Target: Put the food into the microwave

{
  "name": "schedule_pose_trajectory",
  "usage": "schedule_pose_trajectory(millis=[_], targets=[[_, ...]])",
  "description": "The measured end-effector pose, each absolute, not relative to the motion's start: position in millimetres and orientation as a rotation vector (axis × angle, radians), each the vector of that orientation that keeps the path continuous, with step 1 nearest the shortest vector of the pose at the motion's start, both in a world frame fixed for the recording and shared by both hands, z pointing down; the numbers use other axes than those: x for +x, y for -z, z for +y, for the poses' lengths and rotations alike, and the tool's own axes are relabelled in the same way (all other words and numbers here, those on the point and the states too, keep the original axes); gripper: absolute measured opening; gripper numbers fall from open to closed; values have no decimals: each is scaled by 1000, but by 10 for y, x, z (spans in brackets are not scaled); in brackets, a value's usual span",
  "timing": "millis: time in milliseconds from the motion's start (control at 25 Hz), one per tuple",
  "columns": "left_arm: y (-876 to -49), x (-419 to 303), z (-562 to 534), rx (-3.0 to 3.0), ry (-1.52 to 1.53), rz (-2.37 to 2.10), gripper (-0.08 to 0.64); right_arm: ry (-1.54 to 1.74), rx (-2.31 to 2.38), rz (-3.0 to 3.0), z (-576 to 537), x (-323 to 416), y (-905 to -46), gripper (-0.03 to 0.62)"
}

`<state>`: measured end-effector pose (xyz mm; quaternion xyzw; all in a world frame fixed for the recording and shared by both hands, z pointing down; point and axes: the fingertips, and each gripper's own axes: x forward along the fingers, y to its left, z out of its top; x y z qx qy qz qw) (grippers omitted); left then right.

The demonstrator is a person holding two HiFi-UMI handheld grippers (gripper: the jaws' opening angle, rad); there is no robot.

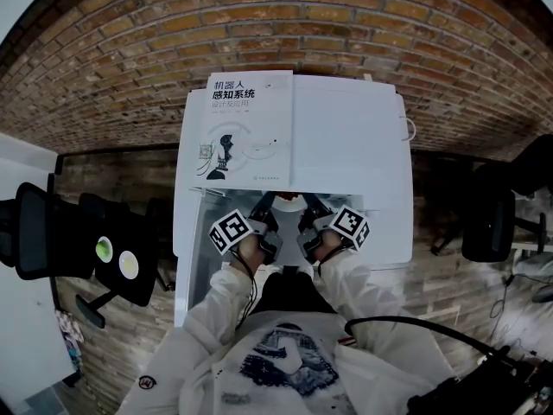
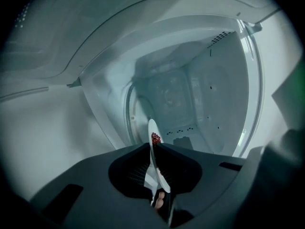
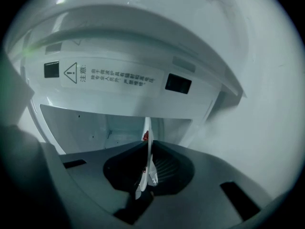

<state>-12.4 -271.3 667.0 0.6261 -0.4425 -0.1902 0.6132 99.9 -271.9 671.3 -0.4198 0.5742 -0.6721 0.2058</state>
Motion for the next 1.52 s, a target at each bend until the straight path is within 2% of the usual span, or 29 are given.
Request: schedule_pose_trajectory(millis=[480,600,800,1160,1280,1520], targets=[[-6800,-142,-2691,1454,398,-1033,40,1889,-1188,1559,-2734,969,-6844,34],[-6799,-99,-2630,1455,389,-1005,92,1890,-1188,1553,-2740,960,-6862,34],[-6720,-7,-2466,1457,406,-958,103,1893,-1181,1555,-2758,935,-6862,34],[-6727,156,-2322,1440,397,-900,98,1897,-1184,1556,-2754,930,-6893,34],[-6751,149,-2324,1429,401,-906,48,1894,-1181,1560,-2757,926,-6889,34],[-6758,135,-2315,1398,431,-907,34,1905,-1186,1573,-2745,915,-6907,35]])
